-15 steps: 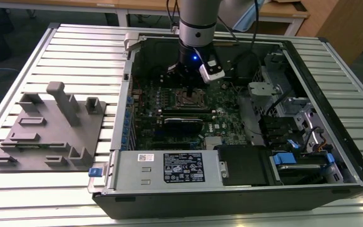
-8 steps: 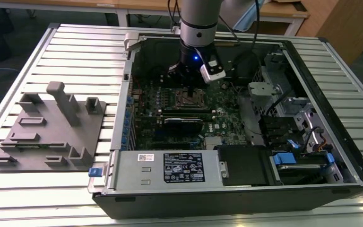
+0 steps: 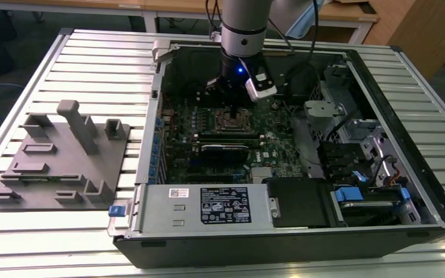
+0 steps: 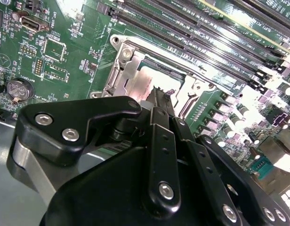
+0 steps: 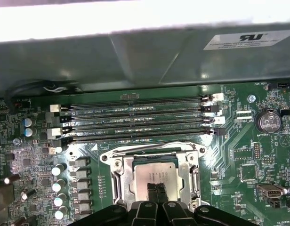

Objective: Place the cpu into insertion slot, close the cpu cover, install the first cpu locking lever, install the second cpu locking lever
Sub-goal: 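Install the first cpu locking lever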

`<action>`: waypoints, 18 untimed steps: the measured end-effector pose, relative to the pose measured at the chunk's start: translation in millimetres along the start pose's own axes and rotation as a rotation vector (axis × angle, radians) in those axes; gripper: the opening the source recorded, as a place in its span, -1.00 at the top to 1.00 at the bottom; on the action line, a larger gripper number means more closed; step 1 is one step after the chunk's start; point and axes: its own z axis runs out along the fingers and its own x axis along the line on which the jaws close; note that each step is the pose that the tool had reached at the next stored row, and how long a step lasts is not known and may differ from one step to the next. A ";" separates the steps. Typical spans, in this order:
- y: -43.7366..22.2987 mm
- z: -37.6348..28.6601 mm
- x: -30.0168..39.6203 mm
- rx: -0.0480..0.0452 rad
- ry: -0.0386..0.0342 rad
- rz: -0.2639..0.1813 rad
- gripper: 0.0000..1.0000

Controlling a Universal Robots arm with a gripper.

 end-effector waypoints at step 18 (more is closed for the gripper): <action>-0.1 -4.2 -0.1 -0.0004 0.0001 0.000 0.80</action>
